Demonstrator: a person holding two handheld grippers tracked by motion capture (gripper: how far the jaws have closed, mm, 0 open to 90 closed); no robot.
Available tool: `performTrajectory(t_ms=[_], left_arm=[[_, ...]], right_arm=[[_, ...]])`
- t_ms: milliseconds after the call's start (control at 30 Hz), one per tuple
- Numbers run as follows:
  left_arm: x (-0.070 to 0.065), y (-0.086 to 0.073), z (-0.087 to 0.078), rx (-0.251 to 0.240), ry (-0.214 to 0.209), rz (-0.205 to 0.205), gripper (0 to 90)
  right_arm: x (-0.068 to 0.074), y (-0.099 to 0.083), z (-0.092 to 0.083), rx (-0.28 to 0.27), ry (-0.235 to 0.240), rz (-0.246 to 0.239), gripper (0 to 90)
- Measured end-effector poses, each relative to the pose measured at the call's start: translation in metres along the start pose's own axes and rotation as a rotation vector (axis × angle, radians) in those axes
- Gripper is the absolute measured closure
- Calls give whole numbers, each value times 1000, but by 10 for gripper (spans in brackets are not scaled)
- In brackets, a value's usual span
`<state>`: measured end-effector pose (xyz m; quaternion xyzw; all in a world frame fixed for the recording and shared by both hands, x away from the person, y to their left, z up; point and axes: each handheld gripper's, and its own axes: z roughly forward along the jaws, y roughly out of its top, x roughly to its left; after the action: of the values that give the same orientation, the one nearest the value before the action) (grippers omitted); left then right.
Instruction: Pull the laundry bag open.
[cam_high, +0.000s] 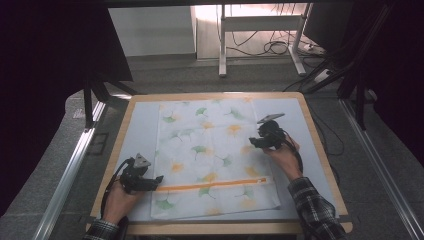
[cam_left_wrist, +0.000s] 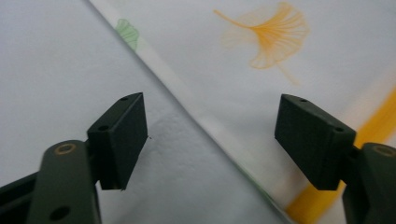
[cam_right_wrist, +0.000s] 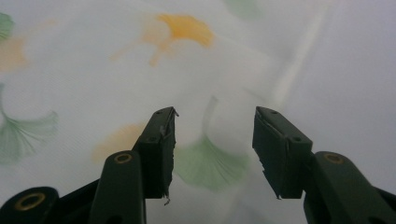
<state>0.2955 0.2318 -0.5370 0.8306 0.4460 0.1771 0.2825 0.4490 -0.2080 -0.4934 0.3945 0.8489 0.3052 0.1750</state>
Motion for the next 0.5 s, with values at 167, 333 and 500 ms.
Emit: performTrajectory(t_ms=[167, 333, 500], left_arm=[[6, 3, 4, -6, -106, -27, 483], [12, 4, 4, -3, -108, -39, 760], [14, 10, 6, 8, -110, -1, 881]], right_arm=[[-11, -25, -3, 47, 37, 74, 474], [1, -31, -4, 83, 5, 56, 769], [9, -35, -11, 99, 15, 29, 876]])
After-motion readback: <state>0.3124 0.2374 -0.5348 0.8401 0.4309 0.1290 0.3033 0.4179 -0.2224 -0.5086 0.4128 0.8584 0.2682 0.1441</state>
